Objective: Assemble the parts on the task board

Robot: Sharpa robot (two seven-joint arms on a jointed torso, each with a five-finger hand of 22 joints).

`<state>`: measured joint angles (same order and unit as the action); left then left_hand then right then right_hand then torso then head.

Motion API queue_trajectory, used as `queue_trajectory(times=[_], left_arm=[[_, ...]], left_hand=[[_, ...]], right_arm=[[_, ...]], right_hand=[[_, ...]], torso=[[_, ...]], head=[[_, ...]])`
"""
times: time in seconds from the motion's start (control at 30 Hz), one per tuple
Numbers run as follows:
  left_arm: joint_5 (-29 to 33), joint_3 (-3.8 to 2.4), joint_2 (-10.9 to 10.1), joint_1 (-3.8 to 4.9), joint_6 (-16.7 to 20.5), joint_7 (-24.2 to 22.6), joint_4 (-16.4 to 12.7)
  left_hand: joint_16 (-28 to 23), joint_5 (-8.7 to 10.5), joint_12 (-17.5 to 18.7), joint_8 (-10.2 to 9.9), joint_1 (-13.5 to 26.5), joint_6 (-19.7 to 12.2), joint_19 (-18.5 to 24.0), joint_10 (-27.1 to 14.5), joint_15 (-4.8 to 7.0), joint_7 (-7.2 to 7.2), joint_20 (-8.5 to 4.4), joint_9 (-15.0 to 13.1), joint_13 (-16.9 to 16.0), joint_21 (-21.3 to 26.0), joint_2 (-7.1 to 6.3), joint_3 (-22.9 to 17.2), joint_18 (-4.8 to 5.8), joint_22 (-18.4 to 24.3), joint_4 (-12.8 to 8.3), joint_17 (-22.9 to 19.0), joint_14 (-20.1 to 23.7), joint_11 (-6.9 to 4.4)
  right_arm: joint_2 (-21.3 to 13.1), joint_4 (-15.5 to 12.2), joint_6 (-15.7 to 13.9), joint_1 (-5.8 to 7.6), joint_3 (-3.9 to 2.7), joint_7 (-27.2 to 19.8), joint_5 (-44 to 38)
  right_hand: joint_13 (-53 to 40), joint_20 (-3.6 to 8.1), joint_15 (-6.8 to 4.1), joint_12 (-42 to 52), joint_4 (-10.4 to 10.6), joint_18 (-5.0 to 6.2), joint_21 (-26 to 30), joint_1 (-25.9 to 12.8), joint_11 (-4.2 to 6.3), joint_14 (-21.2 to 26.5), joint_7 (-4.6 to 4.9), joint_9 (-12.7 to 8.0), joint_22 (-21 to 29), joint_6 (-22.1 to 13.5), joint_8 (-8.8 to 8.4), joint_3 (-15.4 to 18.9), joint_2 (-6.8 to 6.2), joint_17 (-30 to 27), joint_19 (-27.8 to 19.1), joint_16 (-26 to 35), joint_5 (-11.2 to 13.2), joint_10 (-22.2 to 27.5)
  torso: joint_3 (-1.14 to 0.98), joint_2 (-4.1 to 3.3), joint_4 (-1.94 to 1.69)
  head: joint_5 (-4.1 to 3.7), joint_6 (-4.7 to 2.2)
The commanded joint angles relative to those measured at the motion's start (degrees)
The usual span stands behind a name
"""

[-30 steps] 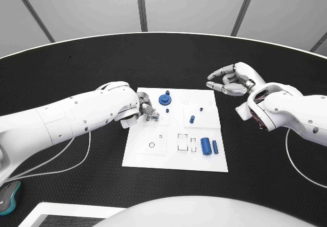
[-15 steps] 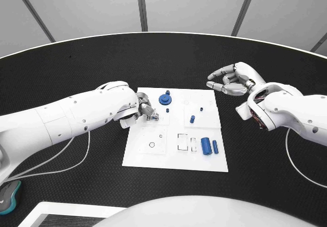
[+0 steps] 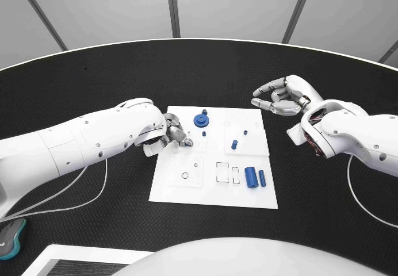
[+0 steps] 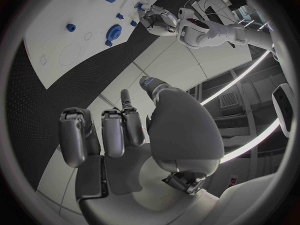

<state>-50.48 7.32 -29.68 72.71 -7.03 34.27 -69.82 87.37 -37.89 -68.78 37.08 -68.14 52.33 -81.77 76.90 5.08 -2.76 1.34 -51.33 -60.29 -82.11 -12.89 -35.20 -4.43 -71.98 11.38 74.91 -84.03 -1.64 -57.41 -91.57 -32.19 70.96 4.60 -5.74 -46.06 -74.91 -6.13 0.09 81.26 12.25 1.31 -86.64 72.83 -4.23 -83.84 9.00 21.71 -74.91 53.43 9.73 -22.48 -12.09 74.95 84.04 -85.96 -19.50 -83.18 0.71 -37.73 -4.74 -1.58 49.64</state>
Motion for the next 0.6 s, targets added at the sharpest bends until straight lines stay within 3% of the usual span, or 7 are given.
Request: queue_trajectory(times=[0.03,0.27,0.6], left_arm=[[1.2,-0.01,-0.1,0.08,-2.0,-0.3,0.1],[2.4,-0.02,0.4,0.38,-5.7,-0.9,1.0],[2.6,-0.04,1.4,1.54,-7.0,-1.1,2.4]], left_hand=[[-0.3,-0.06,0.3,0.2,0.0,0.2,-0.3,0.0,0.01,0.1,-0.11,-0.1,0.1,-0.1,0.71,-8.2,0.74,-0.1,-7.9,8.9,-4.4,-0.11],[-0.3,0.25,0.6,0.2,0.1,0.0,-0.2,-0.3,-0.03,0.04,-0.12,0.0,0.6,0.0,0.88,-8.4,0.7,0.1,-8.0,8.9,-4.3,-0.07],[-0.3,0.46,0.8,0.2,0.1,-0.2,-0.1,-0.4,-0.07,0.0,-0.11,0.0,0.8,0.1,1.01,-8.5,0.68,0.2,-8.0,8.8,-4.3,-0.03]], right_arm=[[0.0,0.0,0.0,0.0,0.0,0.0,0.0],[0.0,0.1,0.0,0.0,0.0,0.1,0.0],[-0.1,0.1,0.0,0.0,0.01,0.2,0.0]], right_hand=[[-8.0,0.39,-0.4,0.0,0.3,0.3,0.3,-0.3,0.23,-4.3,-0.08,0.1,-7.4,-0.3,0.25,-0.1,0.22,7.8,2.2,0.4,-0.2,-0.2],[-8.0,0.39,-0.4,0.0,0.3,0.3,0.3,-0.3,0.23,-4.3,-0.08,0.1,-7.4,-0.3,0.25,-0.1,0.22,7.8,2.2,0.4,-0.2,-0.2],[-8.0,0.39,-0.4,0.0,0.3,0.3,0.3,-0.3,0.23,-4.3,-0.08,0.1,-7.4,-0.3,0.25,-0.1,0.22,7.8,2.2,0.4,-0.2,-0.2]], torso=[[0.02,-0.05,0.0],[0.0,-0.16,0.1],[0.0,-0.25,0.05]], head=[[-0.02,-0.19],[-0.14,-0.39],[-0.4,-0.49]])
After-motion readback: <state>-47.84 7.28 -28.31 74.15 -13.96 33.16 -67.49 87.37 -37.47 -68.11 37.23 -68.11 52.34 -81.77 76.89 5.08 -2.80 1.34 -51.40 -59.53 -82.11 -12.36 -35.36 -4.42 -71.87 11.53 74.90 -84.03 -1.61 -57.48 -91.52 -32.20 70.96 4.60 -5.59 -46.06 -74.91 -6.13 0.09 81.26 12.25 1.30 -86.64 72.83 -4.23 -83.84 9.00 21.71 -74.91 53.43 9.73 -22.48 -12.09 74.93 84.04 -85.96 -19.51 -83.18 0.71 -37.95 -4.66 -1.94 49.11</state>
